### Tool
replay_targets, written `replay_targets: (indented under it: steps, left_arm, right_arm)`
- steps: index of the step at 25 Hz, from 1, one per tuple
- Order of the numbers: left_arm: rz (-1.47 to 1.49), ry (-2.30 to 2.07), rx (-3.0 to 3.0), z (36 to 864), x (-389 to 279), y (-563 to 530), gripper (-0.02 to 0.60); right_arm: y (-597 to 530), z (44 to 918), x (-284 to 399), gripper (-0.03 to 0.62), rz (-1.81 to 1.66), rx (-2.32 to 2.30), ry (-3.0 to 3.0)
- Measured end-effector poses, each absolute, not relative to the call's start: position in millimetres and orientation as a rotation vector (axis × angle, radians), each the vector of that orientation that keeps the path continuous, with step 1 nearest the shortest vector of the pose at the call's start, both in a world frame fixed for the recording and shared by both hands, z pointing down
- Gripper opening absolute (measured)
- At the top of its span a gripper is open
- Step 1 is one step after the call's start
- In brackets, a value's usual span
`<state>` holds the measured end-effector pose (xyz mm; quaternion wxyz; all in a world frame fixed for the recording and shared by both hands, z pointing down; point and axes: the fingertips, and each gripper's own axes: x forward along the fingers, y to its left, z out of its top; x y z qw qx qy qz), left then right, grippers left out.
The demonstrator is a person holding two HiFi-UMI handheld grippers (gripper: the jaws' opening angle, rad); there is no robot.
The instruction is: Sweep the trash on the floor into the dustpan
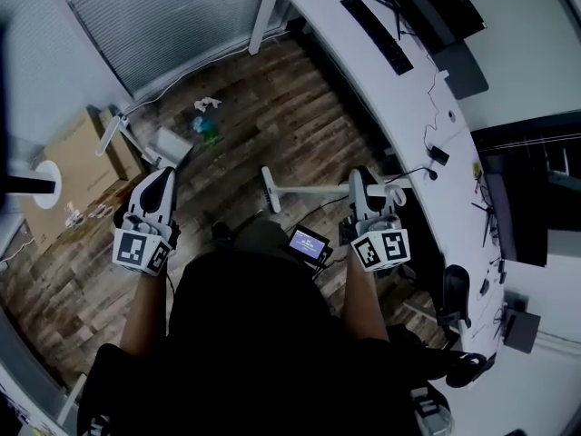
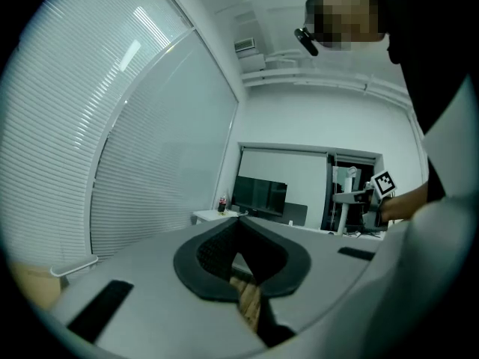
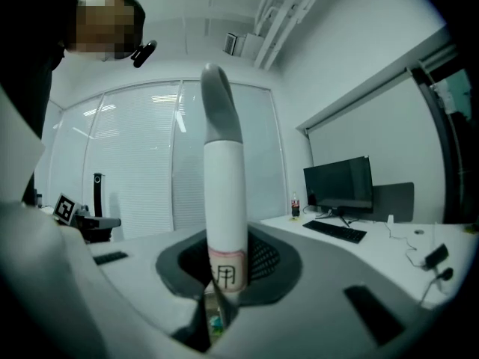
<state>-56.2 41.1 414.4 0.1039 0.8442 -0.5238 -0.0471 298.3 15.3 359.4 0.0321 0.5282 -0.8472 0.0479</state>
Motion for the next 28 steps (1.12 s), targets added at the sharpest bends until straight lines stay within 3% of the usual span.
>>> replay_targets:
  steps: [14,19,28]
  left_arm:
    - [-0.12,-1.692,2.38,421,-79,-53,-0.006]
    - [-0.221,-1.736,2.251,431,-88,-105,-0.006]
    - [-0.103,-1.96,2.047,443,-103,-159,-0.006]
  right_arm:
    - [-146,371,286,0.046,0.156,1.538,-2.701]
    - [-222,397,267,0.046,0.234,1.358,-2.758]
    - [-332,442,234,0.046,0.33,0.994,-2.812]
